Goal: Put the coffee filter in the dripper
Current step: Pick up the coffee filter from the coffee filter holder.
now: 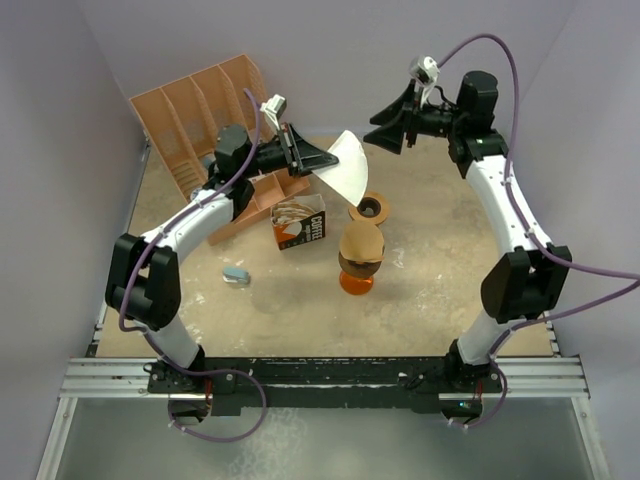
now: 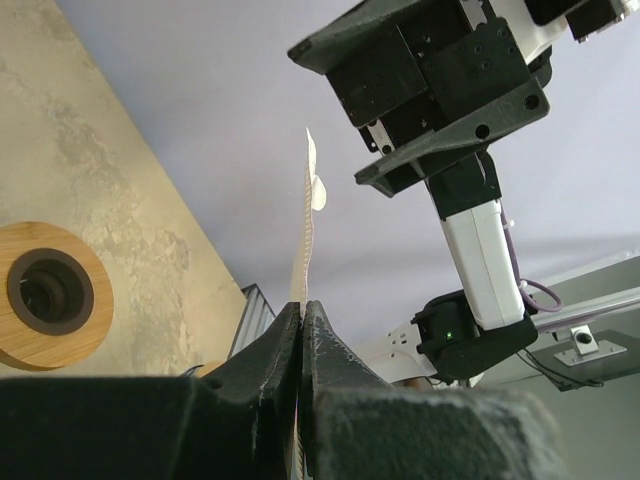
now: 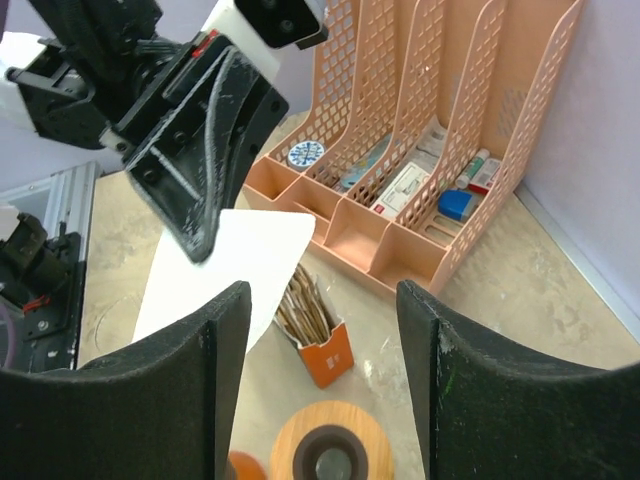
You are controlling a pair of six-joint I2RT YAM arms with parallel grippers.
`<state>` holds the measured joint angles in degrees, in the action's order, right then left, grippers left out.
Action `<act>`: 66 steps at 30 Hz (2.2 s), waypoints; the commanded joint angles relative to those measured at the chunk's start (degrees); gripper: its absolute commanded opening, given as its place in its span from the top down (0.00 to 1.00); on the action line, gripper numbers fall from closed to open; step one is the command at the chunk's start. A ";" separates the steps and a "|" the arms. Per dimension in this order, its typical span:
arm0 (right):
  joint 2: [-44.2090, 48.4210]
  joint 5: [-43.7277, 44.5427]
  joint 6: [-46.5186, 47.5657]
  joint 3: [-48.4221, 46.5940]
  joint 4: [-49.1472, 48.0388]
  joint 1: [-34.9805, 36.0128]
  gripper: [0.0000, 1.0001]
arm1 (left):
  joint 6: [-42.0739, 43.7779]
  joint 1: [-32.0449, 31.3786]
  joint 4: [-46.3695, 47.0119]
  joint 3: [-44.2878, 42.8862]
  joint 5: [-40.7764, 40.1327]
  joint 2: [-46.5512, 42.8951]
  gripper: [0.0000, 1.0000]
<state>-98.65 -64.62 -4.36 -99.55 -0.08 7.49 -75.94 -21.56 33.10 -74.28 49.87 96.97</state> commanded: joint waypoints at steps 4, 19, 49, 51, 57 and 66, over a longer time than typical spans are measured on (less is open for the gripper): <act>9.79 -5.90 -2.94 9.99 -9.48 -0.72 0.37 | 0.48 -0.06 3.36 1.28 1.31 -1.69 1.00; 12.95 -9.93 -11.98 21.06 -22.56 -0.72 0.57 | -7.41 -1.42 15.71 2.12 7.78 -1.01 1.00; 13.16 -17.00 -17.70 21.50 -27.66 -2.42 0.69 | -2.68 -2.74 11.35 2.08 8.71 -2.98 1.00; 13.09 -16.93 -17.65 21.43 -27.65 -2.60 0.69 | -2.51 -2.70 11.38 2.04 8.82 -3.12 1.00; 12.40 -16.77 -18.05 20.94 -27.62 -2.91 0.73 | -2.55 -2.72 11.39 2.04 8.93 -3.35 1.00; 11.64 -16.48 -17.89 20.36 -27.45 -2.92 0.78 | -2.54 -2.80 11.46 1.96 9.04 -3.62 1.00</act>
<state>-87.07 -80.55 -21.71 -78.06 -25.23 4.80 -79.88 -24.10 42.33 -72.27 58.37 96.40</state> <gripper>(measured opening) 0.224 0.003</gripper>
